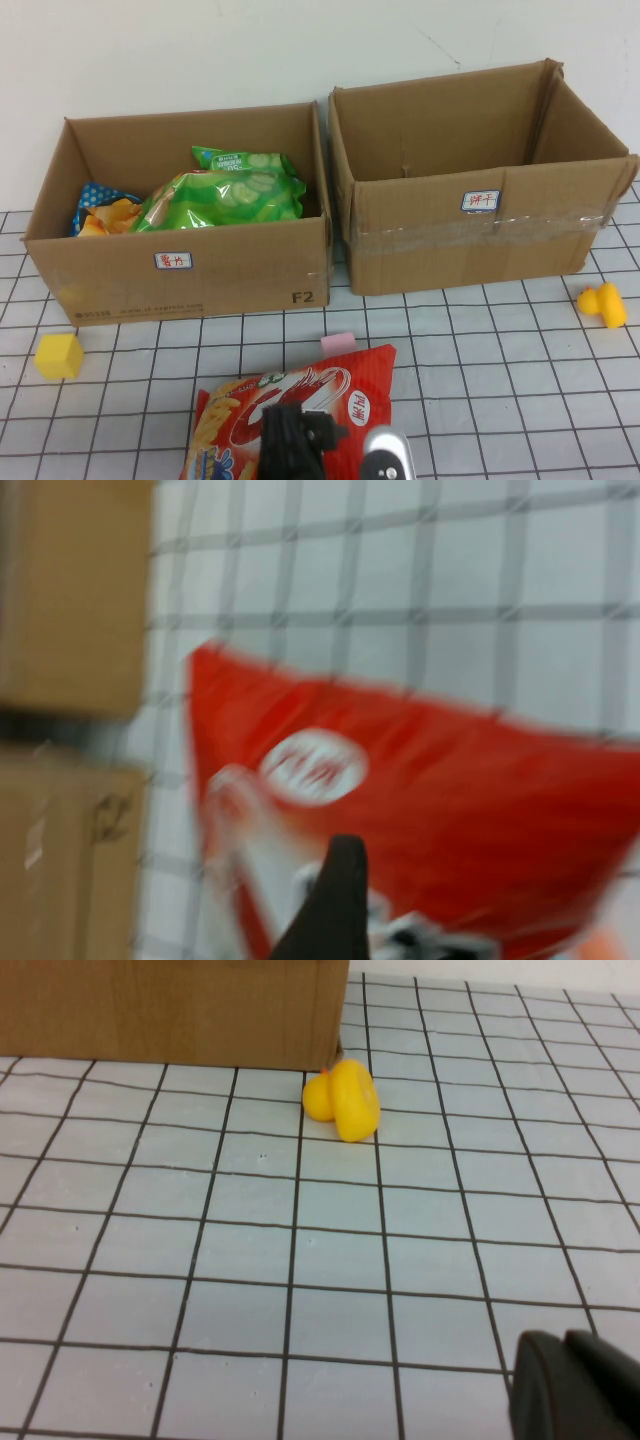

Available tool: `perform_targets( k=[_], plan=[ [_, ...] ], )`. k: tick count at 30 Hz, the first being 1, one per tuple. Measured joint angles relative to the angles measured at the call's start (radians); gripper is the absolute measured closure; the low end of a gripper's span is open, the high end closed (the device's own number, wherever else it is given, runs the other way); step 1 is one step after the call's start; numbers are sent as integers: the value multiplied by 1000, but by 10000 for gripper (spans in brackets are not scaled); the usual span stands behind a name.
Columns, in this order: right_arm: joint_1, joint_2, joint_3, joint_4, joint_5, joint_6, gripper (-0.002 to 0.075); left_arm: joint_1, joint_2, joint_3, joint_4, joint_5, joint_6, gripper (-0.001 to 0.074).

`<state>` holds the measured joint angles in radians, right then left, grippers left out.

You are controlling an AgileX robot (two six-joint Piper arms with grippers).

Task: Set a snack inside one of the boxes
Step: Pick up the potato chip

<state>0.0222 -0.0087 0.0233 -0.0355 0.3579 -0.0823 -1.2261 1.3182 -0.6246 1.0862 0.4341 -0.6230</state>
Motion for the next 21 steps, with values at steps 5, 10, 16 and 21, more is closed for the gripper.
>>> perform_targets(
  k=[5,10,16,21],
  plan=[
    [0,0,0,0,0,0,727,0,77,0,129,82,-135,47],
    [0,0,0,0,0,0,727,-2,159,-2,181,81,-264,47],
    [0,0,0,0,0,0,727,-2,242,-7,310,202,-497,47],
    [0,0,0,0,0,0,727,-2,301,-7,378,274,-582,118]
  ],
)
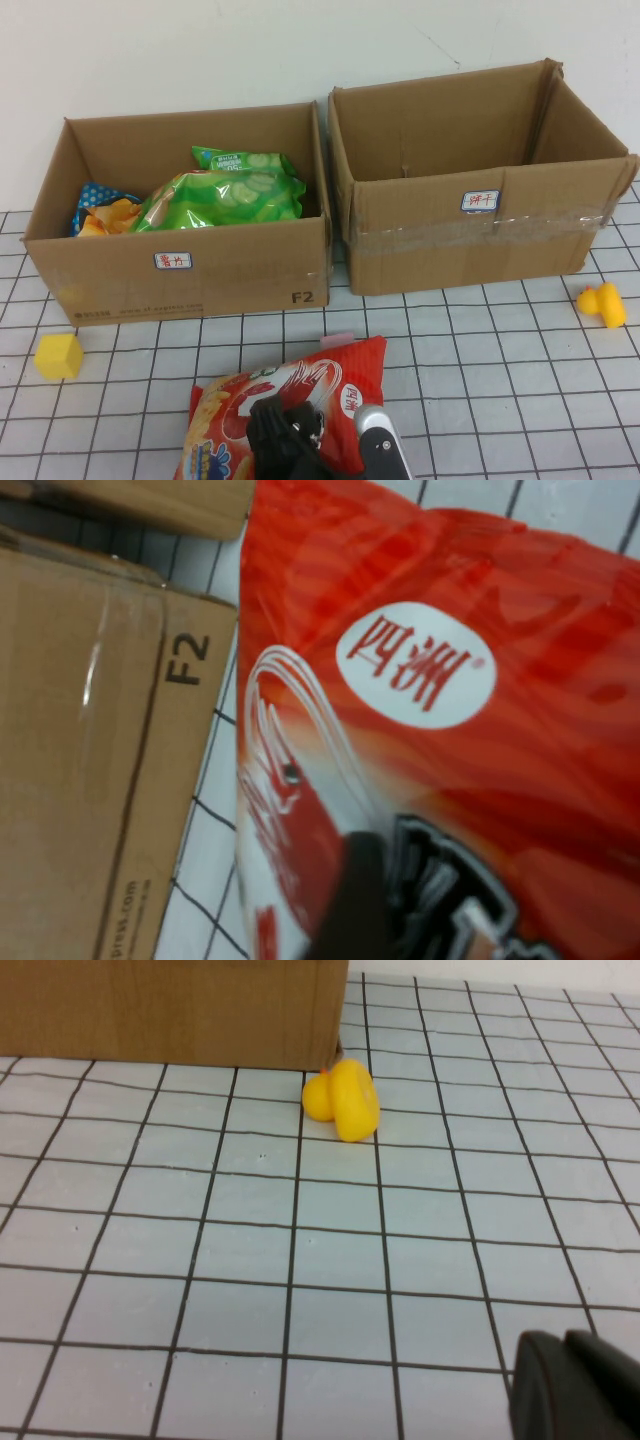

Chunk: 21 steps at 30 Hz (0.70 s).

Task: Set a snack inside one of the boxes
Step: Pick up the potato chip

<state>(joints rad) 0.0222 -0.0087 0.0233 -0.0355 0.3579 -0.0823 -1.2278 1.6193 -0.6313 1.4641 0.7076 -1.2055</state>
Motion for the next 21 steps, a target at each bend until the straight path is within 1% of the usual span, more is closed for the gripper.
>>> perform_targets(
  k=[1,2,7,12,18,21],
  plan=[
    [0,0,0,0,0,0,727,0,2,0,5,4,-8,152],
    [0,0,0,0,0,0,727,0,6,0,11,8,-14,203],
    [0,0,0,0,0,0,727,0,7,-2,27,88,-31,478],
    [0,0,0,0,0,0,727,0,8,-2,27,164,-38,485],
    [0,0,0,0,0,0,727,0,10,-2,62,375,-56,485],
    [0,0,0,0,0,0,727,0,10,-18,83,418,-84,485]
  ],
)
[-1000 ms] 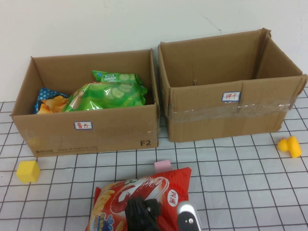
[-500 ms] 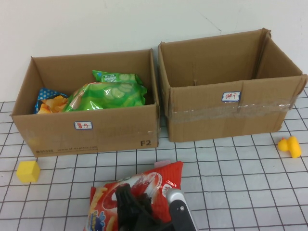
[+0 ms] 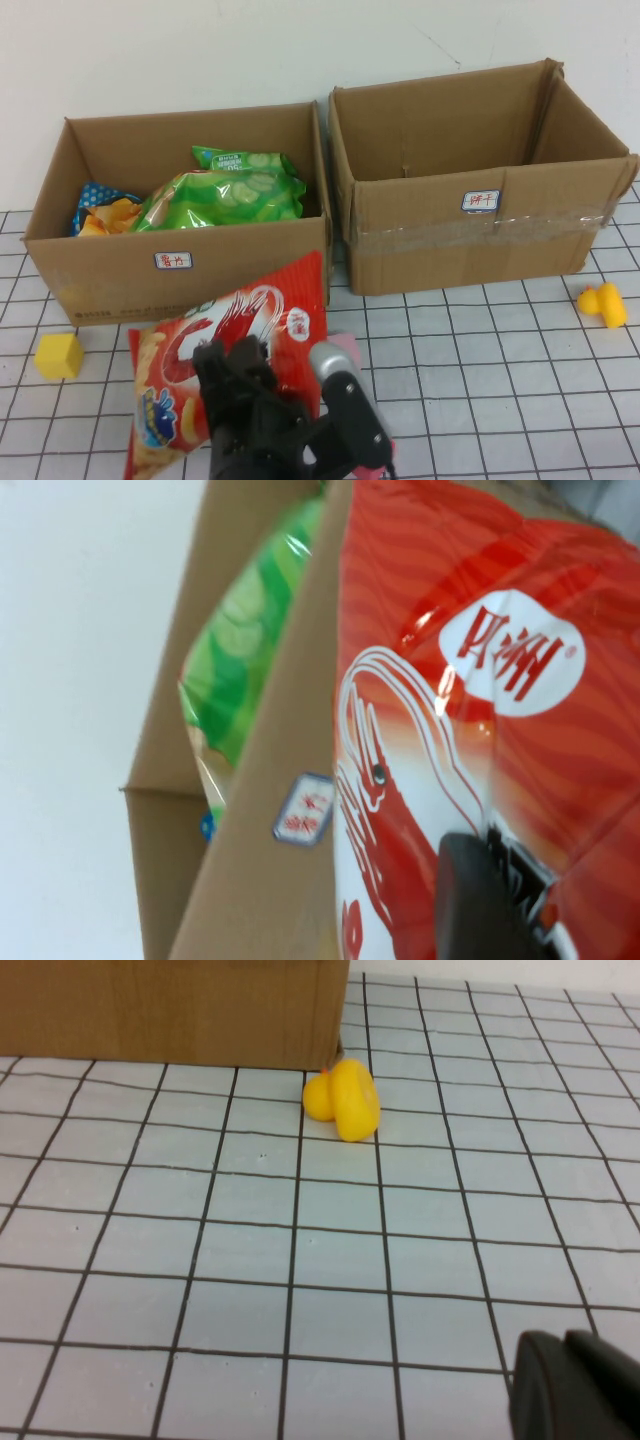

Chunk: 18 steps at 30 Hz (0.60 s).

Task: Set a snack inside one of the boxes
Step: Pick up the potato chip, then place the potato chip in the potato chip box

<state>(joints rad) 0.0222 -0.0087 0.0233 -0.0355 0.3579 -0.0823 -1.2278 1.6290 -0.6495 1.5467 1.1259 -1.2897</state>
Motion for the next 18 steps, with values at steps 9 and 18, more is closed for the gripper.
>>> perform_targets(
  k=[9,18],
  plan=[
    [0,0,0,0,0,0,727,0,-107,-160,24,12,79,485],
    [0,0,0,0,0,0,727,105,-219,-438,-54,-38,436,485]
  ],
)
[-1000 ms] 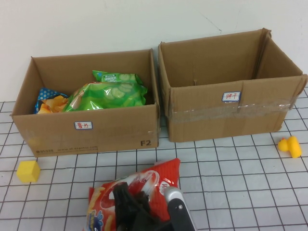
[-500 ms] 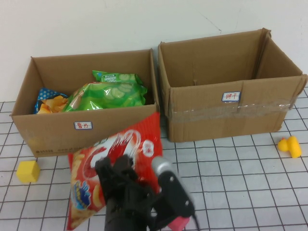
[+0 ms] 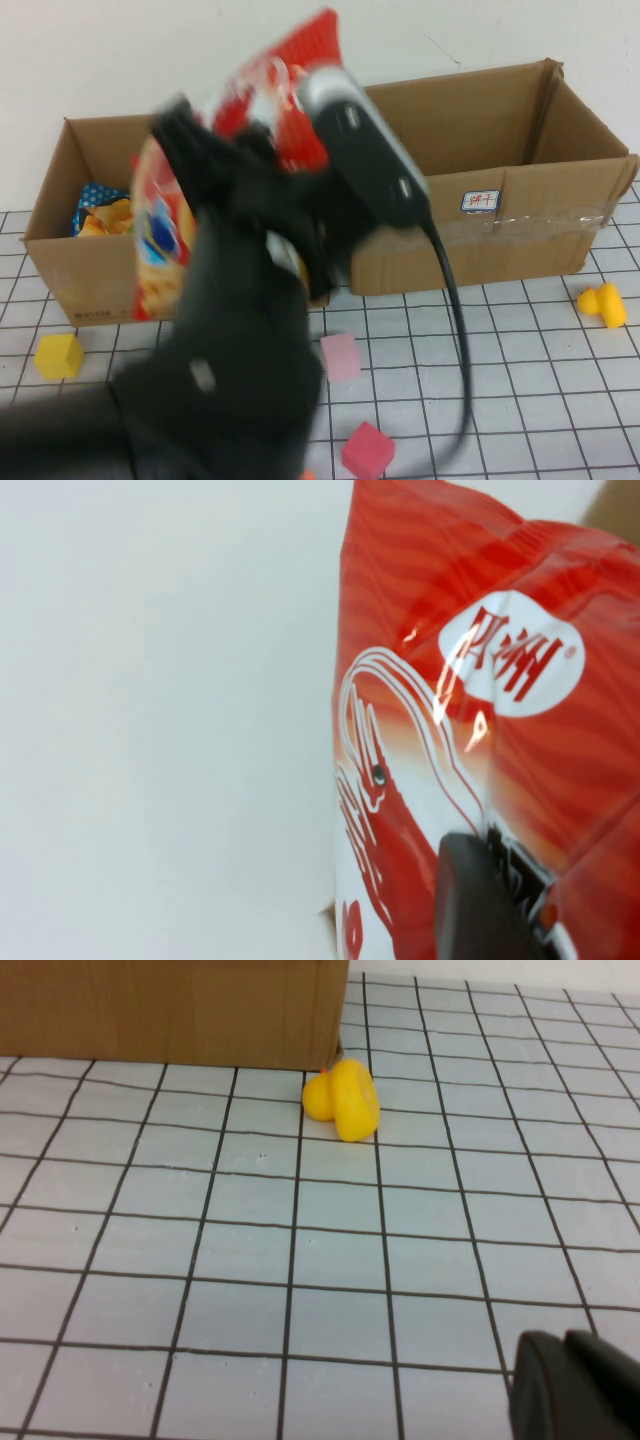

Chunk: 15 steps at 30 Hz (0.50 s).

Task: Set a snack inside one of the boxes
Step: Place the potato chip in the potato chip box

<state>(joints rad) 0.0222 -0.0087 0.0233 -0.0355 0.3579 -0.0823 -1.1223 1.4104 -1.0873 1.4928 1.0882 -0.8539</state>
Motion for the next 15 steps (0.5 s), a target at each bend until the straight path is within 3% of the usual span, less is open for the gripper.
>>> perform_targets(
  k=[7,15],
  plan=[
    [-1,0,0,0,0,0,727,224,-2,-170,-142,-165,307,485],
    [-1,0,0,0,0,0,727,541,26,-178,-152,-594,446,485]
  ],
)
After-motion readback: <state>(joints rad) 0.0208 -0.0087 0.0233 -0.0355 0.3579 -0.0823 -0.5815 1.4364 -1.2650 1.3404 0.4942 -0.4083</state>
